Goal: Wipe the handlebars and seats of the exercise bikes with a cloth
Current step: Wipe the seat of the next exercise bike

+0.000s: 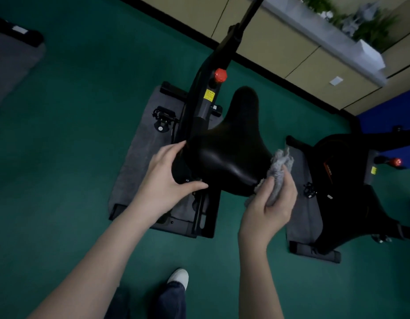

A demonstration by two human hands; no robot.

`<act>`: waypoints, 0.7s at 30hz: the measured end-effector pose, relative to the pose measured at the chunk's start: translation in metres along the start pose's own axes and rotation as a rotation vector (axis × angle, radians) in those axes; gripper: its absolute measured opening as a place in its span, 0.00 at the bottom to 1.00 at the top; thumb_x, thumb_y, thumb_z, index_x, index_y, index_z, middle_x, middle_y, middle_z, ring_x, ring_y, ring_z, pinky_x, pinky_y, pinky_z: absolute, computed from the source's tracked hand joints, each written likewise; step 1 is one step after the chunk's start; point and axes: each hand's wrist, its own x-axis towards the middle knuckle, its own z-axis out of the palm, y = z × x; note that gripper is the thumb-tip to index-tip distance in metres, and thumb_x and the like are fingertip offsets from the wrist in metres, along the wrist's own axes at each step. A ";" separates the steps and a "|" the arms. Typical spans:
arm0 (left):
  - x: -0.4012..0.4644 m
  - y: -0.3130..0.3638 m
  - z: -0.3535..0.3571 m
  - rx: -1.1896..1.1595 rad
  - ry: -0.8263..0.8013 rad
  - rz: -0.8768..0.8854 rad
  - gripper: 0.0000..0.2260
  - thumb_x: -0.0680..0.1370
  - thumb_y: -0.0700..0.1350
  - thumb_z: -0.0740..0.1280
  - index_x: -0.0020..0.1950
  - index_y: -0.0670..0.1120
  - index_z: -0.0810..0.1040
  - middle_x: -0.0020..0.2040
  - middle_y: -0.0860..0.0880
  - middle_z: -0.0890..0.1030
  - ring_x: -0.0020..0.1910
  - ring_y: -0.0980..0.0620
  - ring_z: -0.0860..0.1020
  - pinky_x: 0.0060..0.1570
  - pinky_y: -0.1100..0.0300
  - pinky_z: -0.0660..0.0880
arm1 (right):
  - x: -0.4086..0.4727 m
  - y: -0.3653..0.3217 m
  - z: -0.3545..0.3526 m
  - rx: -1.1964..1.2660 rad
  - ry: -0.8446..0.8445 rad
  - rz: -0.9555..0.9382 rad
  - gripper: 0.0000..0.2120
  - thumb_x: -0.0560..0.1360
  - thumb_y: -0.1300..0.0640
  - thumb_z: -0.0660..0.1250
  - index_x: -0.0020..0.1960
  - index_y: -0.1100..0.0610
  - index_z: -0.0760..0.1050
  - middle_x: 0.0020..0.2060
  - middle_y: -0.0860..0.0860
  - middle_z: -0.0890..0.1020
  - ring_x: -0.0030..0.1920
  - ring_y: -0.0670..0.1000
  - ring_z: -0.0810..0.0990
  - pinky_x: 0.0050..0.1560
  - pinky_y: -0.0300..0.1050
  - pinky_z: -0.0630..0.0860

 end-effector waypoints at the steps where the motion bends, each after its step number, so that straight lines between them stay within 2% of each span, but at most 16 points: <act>1: -0.002 0.002 -0.002 0.034 -0.002 0.002 0.42 0.62 0.57 0.77 0.73 0.54 0.64 0.65 0.61 0.66 0.69 0.55 0.65 0.70 0.48 0.65 | 0.001 -0.002 -0.003 -0.024 -0.026 0.010 0.15 0.80 0.61 0.62 0.66 0.60 0.73 0.61 0.53 0.76 0.64 0.54 0.74 0.64 0.43 0.72; 4: -0.008 0.011 -0.007 0.106 -0.011 0.000 0.40 0.64 0.57 0.76 0.73 0.52 0.64 0.65 0.60 0.66 0.69 0.55 0.64 0.70 0.49 0.65 | 0.006 -0.008 -0.020 -0.063 -0.135 0.055 0.15 0.79 0.61 0.64 0.65 0.58 0.75 0.60 0.49 0.76 0.64 0.49 0.72 0.62 0.28 0.66; 5: -0.011 0.014 -0.008 0.121 -0.013 0.003 0.39 0.65 0.56 0.76 0.73 0.51 0.64 0.66 0.59 0.66 0.69 0.55 0.65 0.70 0.49 0.65 | 0.008 -0.011 -0.027 -0.060 -0.165 0.075 0.15 0.78 0.61 0.64 0.65 0.57 0.75 0.59 0.48 0.77 0.63 0.48 0.72 0.61 0.26 0.65; 9: -0.023 0.030 -0.015 0.229 -0.031 0.031 0.35 0.69 0.53 0.75 0.72 0.50 0.66 0.68 0.54 0.68 0.69 0.53 0.66 0.69 0.49 0.65 | 0.011 -0.026 -0.064 -0.027 -0.240 0.158 0.14 0.78 0.59 0.65 0.63 0.52 0.76 0.55 0.43 0.78 0.60 0.43 0.74 0.63 0.41 0.72; 11: -0.031 0.038 -0.018 0.310 -0.047 0.065 0.32 0.70 0.53 0.73 0.71 0.50 0.67 0.68 0.54 0.69 0.68 0.53 0.66 0.69 0.55 0.63 | 0.010 -0.032 -0.086 -0.028 -0.266 0.162 0.14 0.78 0.58 0.65 0.63 0.51 0.76 0.54 0.41 0.78 0.59 0.43 0.75 0.62 0.45 0.74; 13: -0.037 0.048 -0.020 0.385 -0.070 0.111 0.30 0.71 0.53 0.72 0.71 0.49 0.69 0.68 0.53 0.69 0.68 0.53 0.67 0.67 0.60 0.61 | 0.009 -0.034 -0.107 -0.026 -0.291 0.171 0.14 0.78 0.58 0.65 0.63 0.52 0.76 0.55 0.43 0.79 0.58 0.45 0.76 0.60 0.49 0.75; 15: -0.041 0.061 -0.018 0.446 -0.097 0.157 0.28 0.72 0.53 0.71 0.70 0.48 0.70 0.68 0.52 0.69 0.68 0.52 0.67 0.66 0.61 0.60 | 0.008 -0.036 -0.127 -0.027 -0.301 0.181 0.14 0.77 0.59 0.66 0.62 0.54 0.77 0.54 0.45 0.80 0.57 0.48 0.78 0.58 0.53 0.76; 19: -0.050 0.090 -0.005 0.549 -0.178 0.248 0.26 0.75 0.54 0.68 0.71 0.49 0.68 0.68 0.54 0.70 0.68 0.54 0.66 0.68 0.58 0.61 | 0.008 -0.037 -0.162 -0.010 -0.262 0.208 0.13 0.77 0.61 0.67 0.60 0.52 0.77 0.53 0.45 0.80 0.56 0.47 0.78 0.58 0.53 0.76; 21: -0.054 0.106 0.008 0.607 -0.235 0.297 0.26 0.76 0.55 0.66 0.72 0.49 0.67 0.69 0.53 0.70 0.69 0.54 0.65 0.70 0.53 0.62 | 0.010 -0.035 -0.179 0.002 -0.257 0.230 0.13 0.77 0.61 0.67 0.60 0.52 0.78 0.52 0.42 0.79 0.56 0.47 0.78 0.58 0.53 0.76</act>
